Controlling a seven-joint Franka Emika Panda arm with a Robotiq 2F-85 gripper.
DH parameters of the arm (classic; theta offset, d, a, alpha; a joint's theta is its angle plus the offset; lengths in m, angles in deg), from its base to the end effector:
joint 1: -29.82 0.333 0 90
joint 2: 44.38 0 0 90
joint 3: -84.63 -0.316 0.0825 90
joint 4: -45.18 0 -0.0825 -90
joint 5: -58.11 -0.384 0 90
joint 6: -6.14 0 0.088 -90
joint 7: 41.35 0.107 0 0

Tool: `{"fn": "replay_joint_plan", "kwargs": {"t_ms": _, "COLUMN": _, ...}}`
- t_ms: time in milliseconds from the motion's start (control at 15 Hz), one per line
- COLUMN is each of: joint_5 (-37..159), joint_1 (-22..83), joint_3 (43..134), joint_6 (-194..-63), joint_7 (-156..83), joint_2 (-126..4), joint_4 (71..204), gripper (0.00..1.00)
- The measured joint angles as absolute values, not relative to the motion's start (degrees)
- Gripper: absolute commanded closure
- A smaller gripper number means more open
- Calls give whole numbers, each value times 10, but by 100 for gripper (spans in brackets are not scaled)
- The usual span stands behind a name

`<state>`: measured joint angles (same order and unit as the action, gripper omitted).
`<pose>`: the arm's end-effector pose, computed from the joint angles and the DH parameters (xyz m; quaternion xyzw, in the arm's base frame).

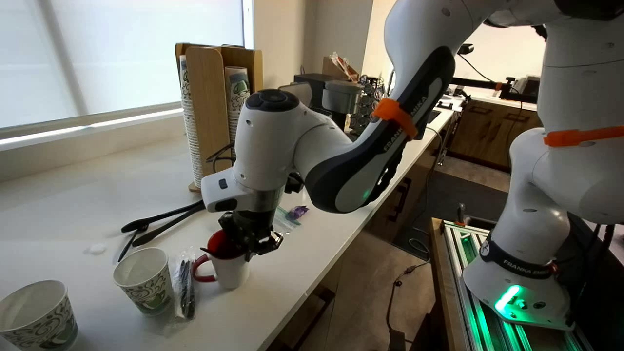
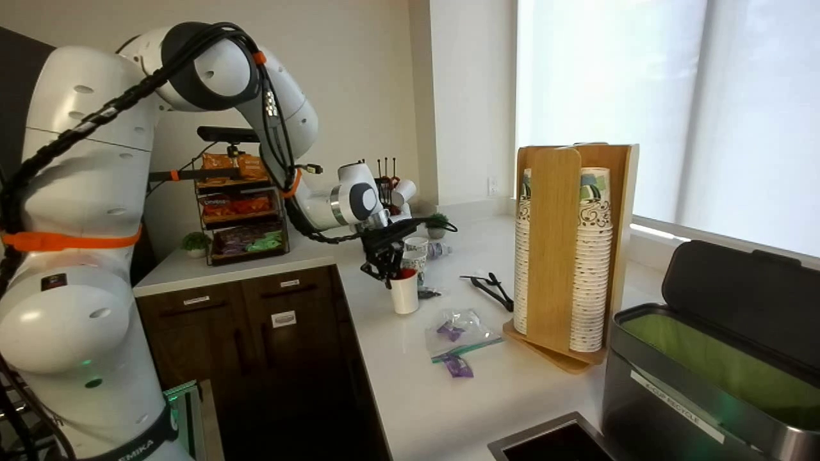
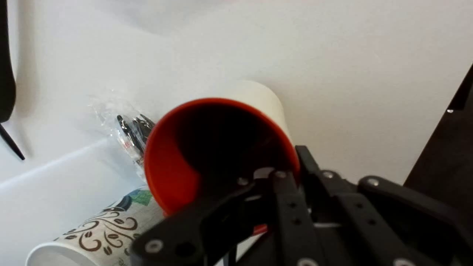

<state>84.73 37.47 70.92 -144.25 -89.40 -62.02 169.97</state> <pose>0.5318 0.2179 0.2654 0.6976 0.7061 0.0542 0.1091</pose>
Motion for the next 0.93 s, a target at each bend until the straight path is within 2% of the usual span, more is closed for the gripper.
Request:
{"fn": "replay_joint_plan", "kwargs": {"t_ms": 267, "joint_5": 847, "joint_1": 377, "joint_3": 706, "joint_6": -1447, "joint_7": -897, "joint_2": -622, "joint_4": 1701, "gripper": 97}}
{"fn": "replay_joint_plan", "kwargs": {"t_ms": 333, "joint_5": 847, "joint_1": 377, "joint_3": 706, "joint_6": -1449, "joint_7": -898, "joint_2": -622, "joint_4": 1701, "gripper": 65}}
{"fn": "replay_joint_plan", "kwargs": {"t_ms": 467, "joint_5": 845, "joint_1": 377, "joint_3": 706, "joint_6": -1451, "joint_7": -898, "joint_2": -623, "joint_4": 1701, "gripper": 57}}
{"fn": "replay_joint_plan", "kwargs": {"t_ms": 933, "joint_5": 842, "joint_1": 377, "joint_3": 707, "joint_6": -1456, "joint_7": -898, "joint_2": -619, "joint_4": 1696, "gripper": 4}}
